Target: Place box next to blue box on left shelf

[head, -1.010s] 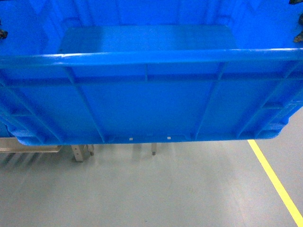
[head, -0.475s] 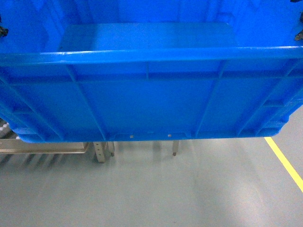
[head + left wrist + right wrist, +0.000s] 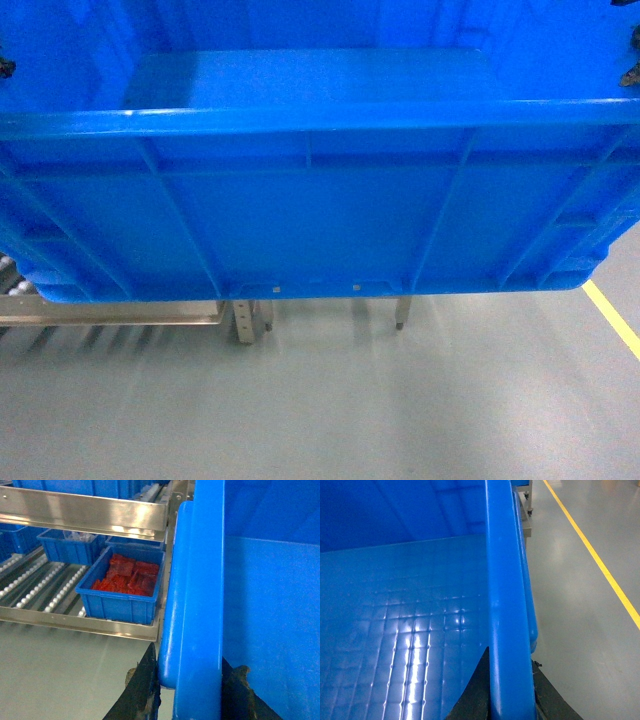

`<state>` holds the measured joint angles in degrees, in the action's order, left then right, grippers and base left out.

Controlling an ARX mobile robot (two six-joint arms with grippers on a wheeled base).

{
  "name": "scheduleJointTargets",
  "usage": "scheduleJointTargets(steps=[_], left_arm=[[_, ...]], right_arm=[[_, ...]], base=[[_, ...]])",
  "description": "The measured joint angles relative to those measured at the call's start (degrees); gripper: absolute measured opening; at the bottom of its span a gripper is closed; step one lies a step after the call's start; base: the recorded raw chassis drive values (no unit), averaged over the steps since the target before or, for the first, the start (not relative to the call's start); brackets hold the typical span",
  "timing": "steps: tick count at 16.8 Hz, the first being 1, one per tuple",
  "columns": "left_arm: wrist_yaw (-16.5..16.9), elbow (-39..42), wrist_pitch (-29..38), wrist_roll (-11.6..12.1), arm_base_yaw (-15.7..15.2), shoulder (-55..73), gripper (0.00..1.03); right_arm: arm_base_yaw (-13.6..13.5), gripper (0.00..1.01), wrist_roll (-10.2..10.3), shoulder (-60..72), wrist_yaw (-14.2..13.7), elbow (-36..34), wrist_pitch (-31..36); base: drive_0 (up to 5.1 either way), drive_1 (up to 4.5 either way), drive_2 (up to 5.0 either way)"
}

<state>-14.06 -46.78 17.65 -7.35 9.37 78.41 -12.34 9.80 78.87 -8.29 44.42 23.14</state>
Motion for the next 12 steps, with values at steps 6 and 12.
scheduleJointTargets(steps=[6, 12], left_arm=[[0.0, 0.0, 0.0, 0.0, 0.0, 0.0, 0.18], [0.0, 0.0, 0.2, 0.0, 0.0, 0.0, 0.18]], right_arm=[[0.0, 0.07, 0.0, 0.0, 0.0, 0.0, 0.0], [0.0, 0.07, 0.0, 0.0, 0.0, 0.0, 0.0]], base=[[-5.0, 2.50, 2.5], [-5.1, 2.40, 2.4]])
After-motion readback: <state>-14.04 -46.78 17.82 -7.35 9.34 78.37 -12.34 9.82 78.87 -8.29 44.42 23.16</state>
